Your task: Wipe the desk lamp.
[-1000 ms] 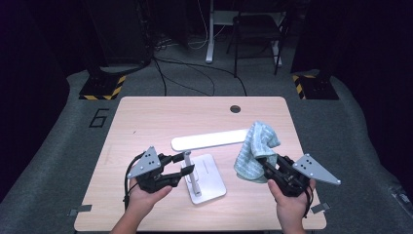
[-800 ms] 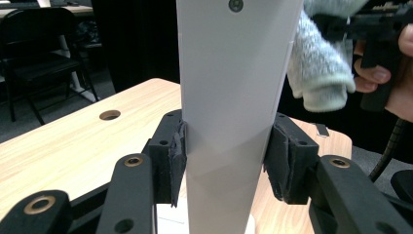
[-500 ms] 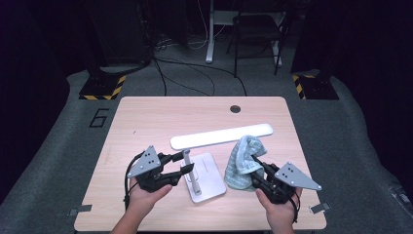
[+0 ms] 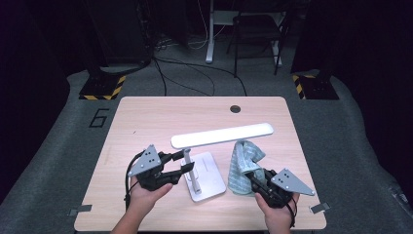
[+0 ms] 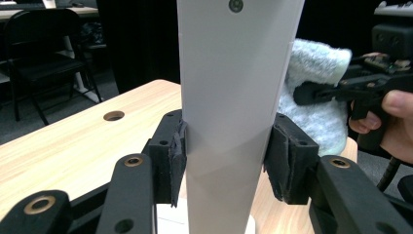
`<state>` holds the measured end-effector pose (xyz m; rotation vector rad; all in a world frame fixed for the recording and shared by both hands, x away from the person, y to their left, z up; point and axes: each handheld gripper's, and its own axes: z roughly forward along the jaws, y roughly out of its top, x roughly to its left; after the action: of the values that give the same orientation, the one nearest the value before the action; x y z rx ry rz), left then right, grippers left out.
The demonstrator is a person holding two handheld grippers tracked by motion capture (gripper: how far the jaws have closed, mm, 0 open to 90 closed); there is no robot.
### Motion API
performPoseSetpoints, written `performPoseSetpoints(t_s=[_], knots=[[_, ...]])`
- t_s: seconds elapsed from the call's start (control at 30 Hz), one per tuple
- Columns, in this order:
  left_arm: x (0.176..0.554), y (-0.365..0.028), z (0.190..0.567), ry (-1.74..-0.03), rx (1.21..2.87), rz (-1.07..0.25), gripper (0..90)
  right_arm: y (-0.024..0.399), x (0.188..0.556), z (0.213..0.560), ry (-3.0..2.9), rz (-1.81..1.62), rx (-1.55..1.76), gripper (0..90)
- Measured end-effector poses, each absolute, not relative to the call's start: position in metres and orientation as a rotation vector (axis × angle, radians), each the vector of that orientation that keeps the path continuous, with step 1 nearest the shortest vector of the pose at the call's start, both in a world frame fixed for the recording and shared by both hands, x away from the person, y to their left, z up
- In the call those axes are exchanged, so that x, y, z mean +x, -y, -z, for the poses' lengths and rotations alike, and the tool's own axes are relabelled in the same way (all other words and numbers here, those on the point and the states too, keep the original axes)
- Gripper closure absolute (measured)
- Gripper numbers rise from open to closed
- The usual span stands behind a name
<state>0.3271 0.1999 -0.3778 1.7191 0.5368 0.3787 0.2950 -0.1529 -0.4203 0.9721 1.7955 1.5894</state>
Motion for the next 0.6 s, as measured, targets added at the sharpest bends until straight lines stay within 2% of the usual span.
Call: performPoseSetpoints(t_s=[0.6], knots=[[0.327,-0.202,0.379,-0.529,1.708,-0.367,52.2,0.184,0.311,0.465,-1.767,-1.421,1.135,68.4]])
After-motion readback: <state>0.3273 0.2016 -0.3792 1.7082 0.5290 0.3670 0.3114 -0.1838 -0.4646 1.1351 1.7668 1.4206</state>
